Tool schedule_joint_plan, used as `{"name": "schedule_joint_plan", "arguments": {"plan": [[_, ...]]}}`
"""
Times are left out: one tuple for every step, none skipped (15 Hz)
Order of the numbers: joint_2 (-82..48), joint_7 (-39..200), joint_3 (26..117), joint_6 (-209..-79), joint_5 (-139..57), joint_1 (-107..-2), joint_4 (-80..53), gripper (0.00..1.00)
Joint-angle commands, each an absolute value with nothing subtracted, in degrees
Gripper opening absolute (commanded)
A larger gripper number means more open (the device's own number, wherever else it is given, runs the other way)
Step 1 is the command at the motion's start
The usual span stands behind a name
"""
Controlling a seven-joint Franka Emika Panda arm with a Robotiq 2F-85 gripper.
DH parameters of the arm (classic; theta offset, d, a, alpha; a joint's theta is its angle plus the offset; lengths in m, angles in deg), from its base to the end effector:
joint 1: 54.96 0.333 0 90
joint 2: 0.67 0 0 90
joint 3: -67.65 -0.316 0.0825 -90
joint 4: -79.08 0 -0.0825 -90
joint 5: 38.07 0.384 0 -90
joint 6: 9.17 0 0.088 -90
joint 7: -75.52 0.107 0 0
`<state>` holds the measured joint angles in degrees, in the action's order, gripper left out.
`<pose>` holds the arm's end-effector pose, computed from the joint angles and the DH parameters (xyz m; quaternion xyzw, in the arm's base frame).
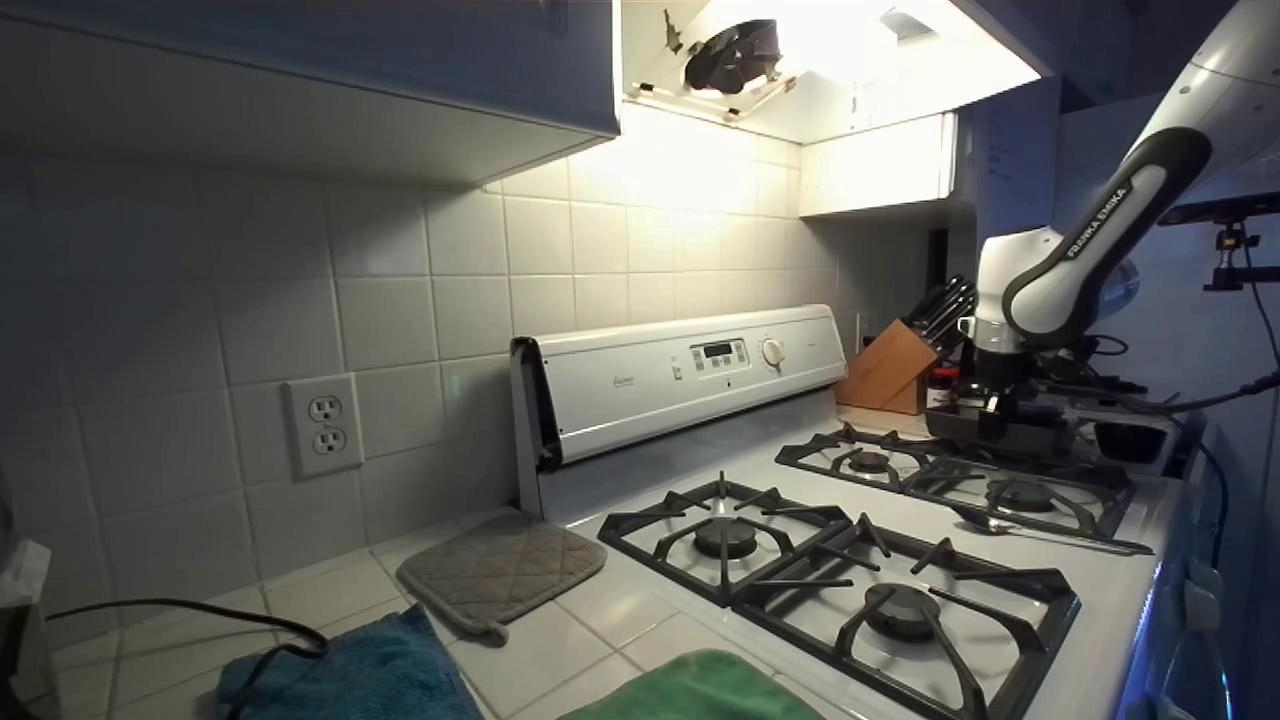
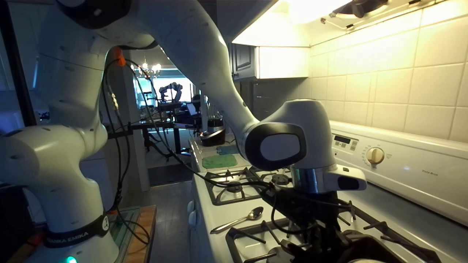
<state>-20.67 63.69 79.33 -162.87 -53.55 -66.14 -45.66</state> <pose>0.5361 -0.2159 0.2466 0.9913 0.0290 0.0430 0.1214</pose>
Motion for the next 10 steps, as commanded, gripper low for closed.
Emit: {"name": "schedule_joint_plan", "arguments": {"plan": [[-21.59,61.18,79.01,-162.56,-53.03,-67.44,-43.54,0.01],[-21.78,60.79,79.03,-162.58,-53.03,-67.71,-43.24,0.01],[-21.91,60.3,79.02,-162.61,-52.93,-68.06,-43.11,0.01],[-22.07,60.04,79.05,-162.57,-52.89,-68.32,-42.94,0.01],[-22.28,59.74,79.09,-162.66,-52.89,-68.6,-42.77,0.01],[-22.39,59.42,79.06,-162.65,-52.83,-68.88,-42.66,0.01],[-22.59,59.39,79.2,-162.76,-53.0,-69.02,-42.51,0.01],[-22.72,59.25,79.21,-162.7,-52.95,-69.27,-42.34,0.01],[-22.94,59.19,79.27,-162.92,-52.99,-69.48,-42.12,0.01],[-23.14,59.09,79.22,-162.93,-52.86,-69.71,-41.84,0.01]]}}
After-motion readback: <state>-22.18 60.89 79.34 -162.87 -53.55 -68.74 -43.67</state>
